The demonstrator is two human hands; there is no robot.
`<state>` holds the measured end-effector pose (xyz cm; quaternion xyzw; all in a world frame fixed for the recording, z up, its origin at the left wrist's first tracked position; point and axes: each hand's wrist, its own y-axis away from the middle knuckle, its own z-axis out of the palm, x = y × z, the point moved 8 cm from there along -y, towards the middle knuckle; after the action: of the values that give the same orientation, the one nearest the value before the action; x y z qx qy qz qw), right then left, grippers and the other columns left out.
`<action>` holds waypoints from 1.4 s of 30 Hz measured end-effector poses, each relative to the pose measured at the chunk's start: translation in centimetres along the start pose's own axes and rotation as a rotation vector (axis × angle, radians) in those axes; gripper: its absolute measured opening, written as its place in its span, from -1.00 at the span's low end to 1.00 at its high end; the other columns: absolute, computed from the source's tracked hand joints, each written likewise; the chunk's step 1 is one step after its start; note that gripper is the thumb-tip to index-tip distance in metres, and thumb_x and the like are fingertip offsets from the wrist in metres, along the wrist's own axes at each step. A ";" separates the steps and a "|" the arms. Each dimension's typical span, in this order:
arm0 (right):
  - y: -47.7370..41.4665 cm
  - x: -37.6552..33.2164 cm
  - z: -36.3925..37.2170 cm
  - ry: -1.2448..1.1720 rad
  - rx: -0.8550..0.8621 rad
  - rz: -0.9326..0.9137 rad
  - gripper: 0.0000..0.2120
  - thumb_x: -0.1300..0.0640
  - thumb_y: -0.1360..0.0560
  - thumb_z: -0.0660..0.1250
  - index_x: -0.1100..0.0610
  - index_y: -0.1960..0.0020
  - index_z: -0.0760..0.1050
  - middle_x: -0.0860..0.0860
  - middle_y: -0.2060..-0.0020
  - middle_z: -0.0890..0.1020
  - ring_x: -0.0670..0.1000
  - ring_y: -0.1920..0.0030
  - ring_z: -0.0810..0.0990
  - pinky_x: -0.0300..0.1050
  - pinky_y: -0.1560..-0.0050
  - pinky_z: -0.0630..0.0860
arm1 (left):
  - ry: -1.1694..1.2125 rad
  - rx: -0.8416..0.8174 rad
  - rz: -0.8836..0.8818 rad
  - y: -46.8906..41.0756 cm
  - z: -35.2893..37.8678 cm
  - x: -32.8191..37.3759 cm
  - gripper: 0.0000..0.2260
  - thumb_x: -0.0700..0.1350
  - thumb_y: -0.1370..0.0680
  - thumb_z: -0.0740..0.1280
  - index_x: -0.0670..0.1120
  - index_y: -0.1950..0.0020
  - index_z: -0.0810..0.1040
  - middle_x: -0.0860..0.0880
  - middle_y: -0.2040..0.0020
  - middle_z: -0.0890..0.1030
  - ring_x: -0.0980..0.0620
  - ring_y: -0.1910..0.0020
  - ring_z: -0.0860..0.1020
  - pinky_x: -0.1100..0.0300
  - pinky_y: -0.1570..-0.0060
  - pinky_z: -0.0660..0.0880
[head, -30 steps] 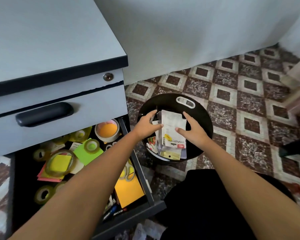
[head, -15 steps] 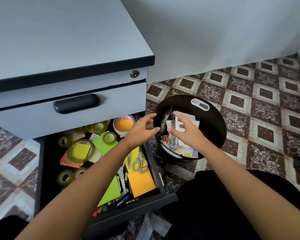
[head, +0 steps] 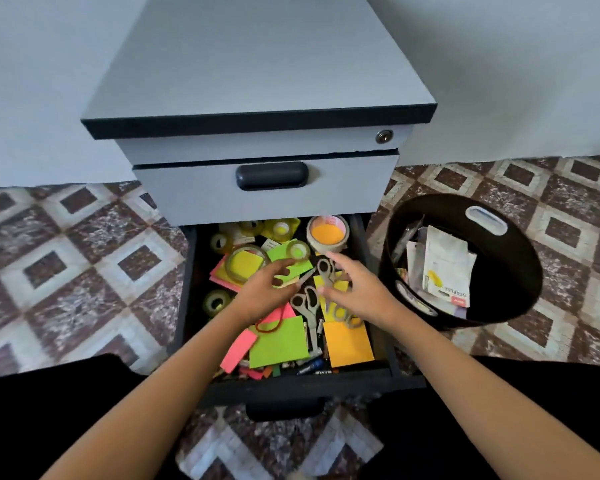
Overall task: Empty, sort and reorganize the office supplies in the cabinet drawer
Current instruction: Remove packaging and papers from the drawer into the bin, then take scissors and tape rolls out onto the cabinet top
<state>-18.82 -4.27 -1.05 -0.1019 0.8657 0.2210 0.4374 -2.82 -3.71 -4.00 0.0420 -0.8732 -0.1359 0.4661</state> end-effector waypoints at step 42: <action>-1.8 7.0 8.2 0.245 0.182 0.340 -0.76 0.22 -0.55 0.25 0.32 -0.16 0.40 0.17 0.12 0.56 0.12 0.16 0.53 -0.16 0.34 0.32 | -0.157 -0.051 -0.267 1.4 1.5 -8.0 -0.74 -0.24 -0.49 0.32 -0.12 -0.08 0.29 0.00 0.23 0.45 -0.01 0.25 0.49 0.22 0.39 0.39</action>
<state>-16.50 -1.90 -11.45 0.0593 0.9335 0.1984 0.2929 0.51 -0.42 -10.85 0.1351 -0.8898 -0.2218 0.3751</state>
